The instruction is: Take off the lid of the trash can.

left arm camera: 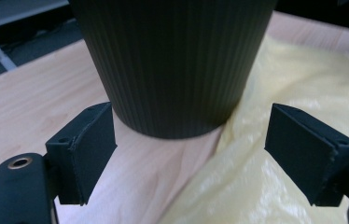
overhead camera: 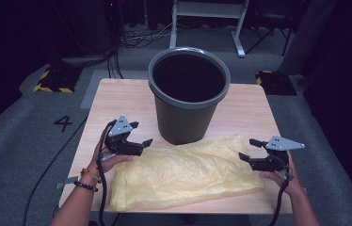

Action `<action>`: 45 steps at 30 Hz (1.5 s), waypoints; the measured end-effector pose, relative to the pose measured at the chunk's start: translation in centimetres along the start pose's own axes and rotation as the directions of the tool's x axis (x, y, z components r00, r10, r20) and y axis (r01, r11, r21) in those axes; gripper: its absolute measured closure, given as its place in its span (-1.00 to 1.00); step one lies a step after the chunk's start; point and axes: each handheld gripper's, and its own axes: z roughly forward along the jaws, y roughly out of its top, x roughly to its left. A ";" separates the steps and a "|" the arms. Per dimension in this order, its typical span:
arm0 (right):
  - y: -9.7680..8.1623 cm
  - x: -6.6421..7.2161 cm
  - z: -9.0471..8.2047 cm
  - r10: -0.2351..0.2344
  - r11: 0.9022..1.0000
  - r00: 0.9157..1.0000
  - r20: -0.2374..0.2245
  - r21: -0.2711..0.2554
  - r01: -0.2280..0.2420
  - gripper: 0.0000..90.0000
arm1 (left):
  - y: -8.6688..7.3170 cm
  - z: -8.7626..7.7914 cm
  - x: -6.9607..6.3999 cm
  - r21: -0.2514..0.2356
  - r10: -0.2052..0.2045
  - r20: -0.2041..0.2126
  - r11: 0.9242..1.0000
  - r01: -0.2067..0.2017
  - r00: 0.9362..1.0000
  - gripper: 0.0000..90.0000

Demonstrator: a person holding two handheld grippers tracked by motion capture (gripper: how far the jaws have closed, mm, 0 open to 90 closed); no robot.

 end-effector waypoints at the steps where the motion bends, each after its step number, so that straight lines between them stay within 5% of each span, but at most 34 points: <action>1: 0.7 0.0 0.0 -0.009 1.000 1.000 -0.011 -0.011 0.009 -0.46 | 0.0 0.0 0.0 0.000 0.000 0.000 1.000 0.000 1.000 -0.64; 13: 8.4 -0.5 0.3 -0.098 0.989 0.994 -0.039 -0.114 0.093 -0.46 | 4.8 0.2 1.3 -0.086 -0.011 -0.015 0.996 0.010 1.000 -0.64; 21: 13.1 -0.3 0.0 -0.162 0.967 0.985 -0.064 -0.212 0.145 -0.38 | 7.3 0.5 0.9 -0.136 -0.008 0.001 0.991 0.008 1.000 -0.64; 28: 16.5 1.4 0.1 -0.240 0.949 0.968 -0.070 -0.225 0.219 -0.34 | 9.3 0.1 0.2 -0.150 0.015 -0.043 0.988 -0.022 0.999 -0.64; 37: 19.5 3.8 1.4 -0.340 0.927 0.935 -0.096 -0.200 0.317 -0.30 | 10.2 0.1 -0.2 -0.153 0.028 -0.036 0.988 -0.034 0.999 -0.62; 40: 20.5 4.8 3.0 -0.375 0.923 0.918 -0.131 -0.141 0.358 -0.29 | 10.5 0.2 -0.1 -0.131 0.033 -0.059 0.991 -0.041 0.998 -0.59; 45: 21.4 5.4 4.4 -0.386 0.922 0.904 -0.181 -0.097 0.375 -0.26 | 10.8 0.4 -0.1 -0.111 0.059 -0.069 0.992 -0.067 0.996 -0.62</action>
